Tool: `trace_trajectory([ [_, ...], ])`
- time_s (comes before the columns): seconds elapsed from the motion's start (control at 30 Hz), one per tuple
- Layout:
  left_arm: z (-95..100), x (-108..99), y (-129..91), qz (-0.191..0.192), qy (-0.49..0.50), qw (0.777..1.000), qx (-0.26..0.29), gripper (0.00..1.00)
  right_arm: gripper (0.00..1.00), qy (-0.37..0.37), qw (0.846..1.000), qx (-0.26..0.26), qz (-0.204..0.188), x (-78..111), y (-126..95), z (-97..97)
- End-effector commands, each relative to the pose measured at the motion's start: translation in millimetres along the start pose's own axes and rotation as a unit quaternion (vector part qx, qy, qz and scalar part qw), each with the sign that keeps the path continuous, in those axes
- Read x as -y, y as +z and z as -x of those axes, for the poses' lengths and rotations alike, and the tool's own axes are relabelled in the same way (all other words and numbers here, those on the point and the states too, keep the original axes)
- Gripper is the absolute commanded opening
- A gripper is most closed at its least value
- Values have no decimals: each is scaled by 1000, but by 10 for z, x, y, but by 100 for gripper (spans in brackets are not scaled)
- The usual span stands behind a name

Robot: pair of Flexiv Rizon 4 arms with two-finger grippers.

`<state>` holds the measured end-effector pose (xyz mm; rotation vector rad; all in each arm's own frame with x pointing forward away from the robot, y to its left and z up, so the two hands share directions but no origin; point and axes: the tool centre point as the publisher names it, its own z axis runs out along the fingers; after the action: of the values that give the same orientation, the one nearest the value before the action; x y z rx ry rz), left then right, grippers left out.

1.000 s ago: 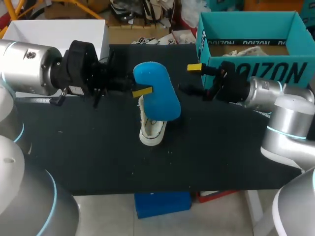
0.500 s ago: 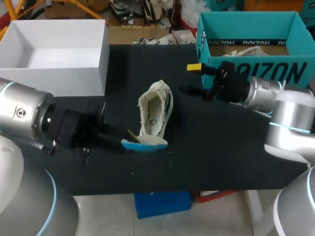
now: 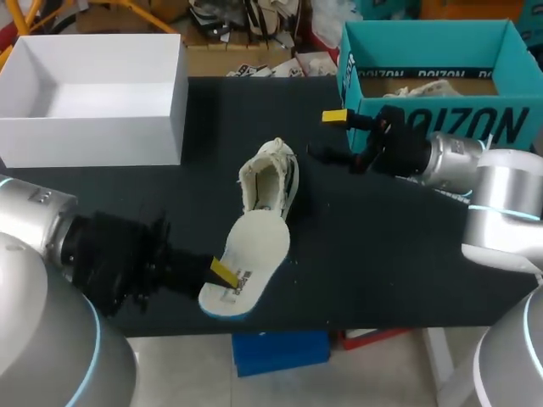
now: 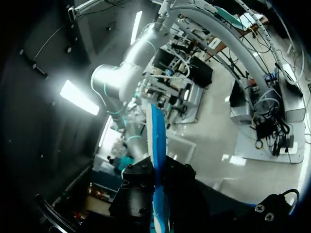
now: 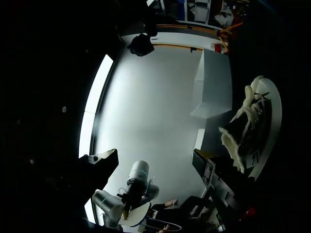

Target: Take the shoe out of the shoebox, open the shoe tongue, remove and reinsert the insole, then place the shoe into the shoebox

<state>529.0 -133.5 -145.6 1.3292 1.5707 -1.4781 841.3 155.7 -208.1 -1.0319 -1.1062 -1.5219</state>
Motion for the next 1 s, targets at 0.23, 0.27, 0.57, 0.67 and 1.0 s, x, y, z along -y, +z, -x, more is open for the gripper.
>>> trace_trajectory([
  [0.23,-959,324,-18,128,201,971,33,0,100,0,1000,0,0,6,4,4],
  [0.27,-1030,297,-36,131,209,968,38,0,100,0,1000,0,0,6,4,4],
  [0.57,-1234,-61,-165,156,289,941,82,0,100,0,1000,0,0,6,4,4],
  [0.67,-1222,-268,-190,158,305,934,95,0,100,0,1000,0,0,6,4,4],
  [1.0,-1088,-957,-215,173,283,938,97,0,100,0,1000,0,0,6,4,4],
])
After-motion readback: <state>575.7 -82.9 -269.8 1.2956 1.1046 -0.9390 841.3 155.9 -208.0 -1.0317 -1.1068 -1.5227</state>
